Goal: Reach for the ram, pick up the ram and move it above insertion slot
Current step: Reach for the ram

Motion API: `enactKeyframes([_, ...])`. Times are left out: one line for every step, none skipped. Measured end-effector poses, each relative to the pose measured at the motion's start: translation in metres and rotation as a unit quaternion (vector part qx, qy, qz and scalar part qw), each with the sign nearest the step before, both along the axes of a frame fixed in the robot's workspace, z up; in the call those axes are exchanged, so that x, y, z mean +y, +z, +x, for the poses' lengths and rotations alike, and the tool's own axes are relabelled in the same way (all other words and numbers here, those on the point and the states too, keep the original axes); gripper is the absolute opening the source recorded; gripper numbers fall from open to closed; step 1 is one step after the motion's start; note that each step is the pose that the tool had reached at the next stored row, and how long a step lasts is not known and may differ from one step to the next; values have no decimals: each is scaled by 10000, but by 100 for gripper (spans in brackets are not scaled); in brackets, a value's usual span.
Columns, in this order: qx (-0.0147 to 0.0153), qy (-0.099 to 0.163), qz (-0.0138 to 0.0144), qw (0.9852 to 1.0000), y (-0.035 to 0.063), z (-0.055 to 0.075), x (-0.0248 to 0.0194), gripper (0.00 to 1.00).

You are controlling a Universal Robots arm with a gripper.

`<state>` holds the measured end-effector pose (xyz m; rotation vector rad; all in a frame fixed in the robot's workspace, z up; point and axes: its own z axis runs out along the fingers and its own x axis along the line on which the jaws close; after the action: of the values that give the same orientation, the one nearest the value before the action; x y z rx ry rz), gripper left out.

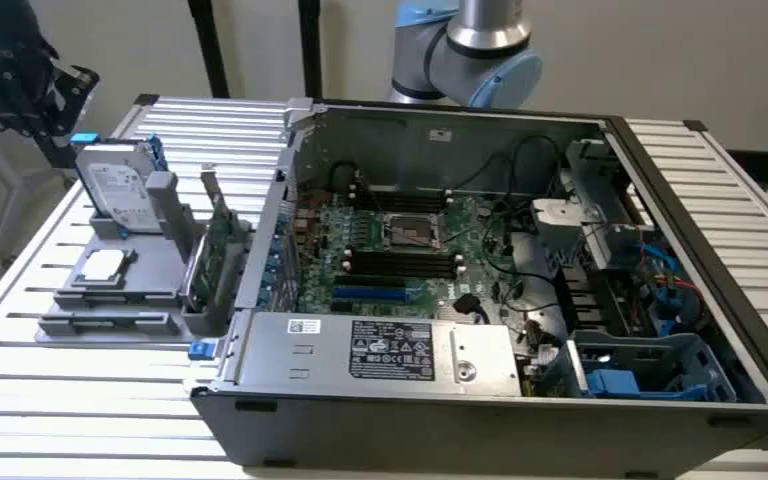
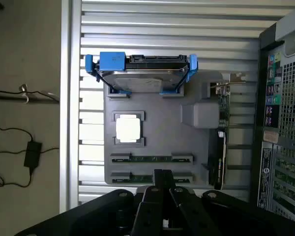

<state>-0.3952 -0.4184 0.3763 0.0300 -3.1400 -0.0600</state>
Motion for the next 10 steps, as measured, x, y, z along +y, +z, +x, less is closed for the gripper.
enactKeyframes([0,0,0,10000,0,0,0,11])
enactKeyframes([0,0,0,10000,0,0,0,11])
enactKeyframes([0,0,0,10000,0,0,0,11])
enactKeyframes([0,0,0,10000,0,0,0,11])
enactKeyframes([0,0,0,10000,0,0,0,11])
enactKeyframes([0,0,0,10000,0,0,0,11])
enactKeyframes([0,0,0,10000,0,0,0,11])
enactKeyframes([0,0,0,10000,0,0,0,11])
enactKeyframes([0,0,0,10000,0,0,0,11])
enactKeyframes([0,0,0,10000,0,0,0,11])
